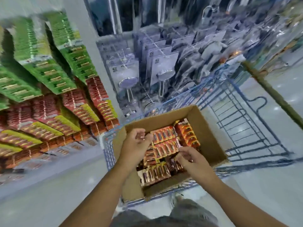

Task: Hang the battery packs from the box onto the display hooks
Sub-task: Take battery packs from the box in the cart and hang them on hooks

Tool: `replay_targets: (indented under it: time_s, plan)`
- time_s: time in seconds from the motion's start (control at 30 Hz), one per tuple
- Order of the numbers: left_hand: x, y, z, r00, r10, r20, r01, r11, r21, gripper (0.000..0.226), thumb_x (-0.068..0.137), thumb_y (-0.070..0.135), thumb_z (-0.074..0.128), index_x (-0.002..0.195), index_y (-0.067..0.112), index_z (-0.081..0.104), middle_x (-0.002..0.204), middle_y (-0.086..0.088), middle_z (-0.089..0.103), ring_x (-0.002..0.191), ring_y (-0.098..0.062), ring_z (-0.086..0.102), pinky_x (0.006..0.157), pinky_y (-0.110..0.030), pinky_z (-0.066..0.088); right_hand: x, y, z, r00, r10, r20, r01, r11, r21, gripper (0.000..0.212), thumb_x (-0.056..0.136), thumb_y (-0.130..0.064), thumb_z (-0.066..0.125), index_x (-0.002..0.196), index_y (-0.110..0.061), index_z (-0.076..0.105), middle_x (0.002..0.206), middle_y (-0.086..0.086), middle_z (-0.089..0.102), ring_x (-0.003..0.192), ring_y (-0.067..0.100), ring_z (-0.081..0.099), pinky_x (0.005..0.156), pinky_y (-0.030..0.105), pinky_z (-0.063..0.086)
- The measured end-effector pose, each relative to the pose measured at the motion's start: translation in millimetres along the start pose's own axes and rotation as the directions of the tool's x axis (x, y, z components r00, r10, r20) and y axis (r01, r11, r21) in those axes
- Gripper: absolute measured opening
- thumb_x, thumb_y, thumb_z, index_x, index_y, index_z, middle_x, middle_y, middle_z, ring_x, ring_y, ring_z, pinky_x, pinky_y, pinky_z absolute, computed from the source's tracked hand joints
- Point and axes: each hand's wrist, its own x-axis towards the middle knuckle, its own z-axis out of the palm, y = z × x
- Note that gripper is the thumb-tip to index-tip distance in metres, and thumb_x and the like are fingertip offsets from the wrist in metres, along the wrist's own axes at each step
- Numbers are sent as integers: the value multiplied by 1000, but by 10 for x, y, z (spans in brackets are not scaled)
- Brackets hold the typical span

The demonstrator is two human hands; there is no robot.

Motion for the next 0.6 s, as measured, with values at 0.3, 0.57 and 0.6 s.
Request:
replay_targets:
  time_s: [0.3, 0.57, 0.6]
  plan:
    - [326, -408, 698, 947, -247, -203, 260, 965, 37, 41, 100, 44, 66, 133, 23, 58, 122, 12, 57, 82, 8, 50, 49, 1, 39, 913, 562, 192, 853, 86, 514, 171, 886, -431, 50, 96, -51, 67, 141, -33, 54, 131, -15, 59, 117, 4, 56, 94, 22, 43]
    - [916, -1022, 1028, 880, -410, -242, 412, 910, -44, 29, 101, 42, 64, 124, 27, 54, 120, 10, 55, 100, -10, 55, 53, -15, 41, 1525, 1042, 794, 753, 148, 641, 309, 780, -544, 53, 94, -36, 73, 141, -17, 58, 136, 6, 60, 128, 24, 57, 105, 32, 47]
    - [981, -1087, 1073, 870, -423, -254, 424, 904, -55, 25, 101, 41, 65, 119, 28, 52, 115, 11, 54, 97, -10, 56, 57, -18, 41, 1579, 1090, 863, 748, 145, 647, 343, 750, -565, 54, 94, -36, 73, 142, -16, 57, 139, 8, 59, 132, 27, 54, 110, 35, 45]
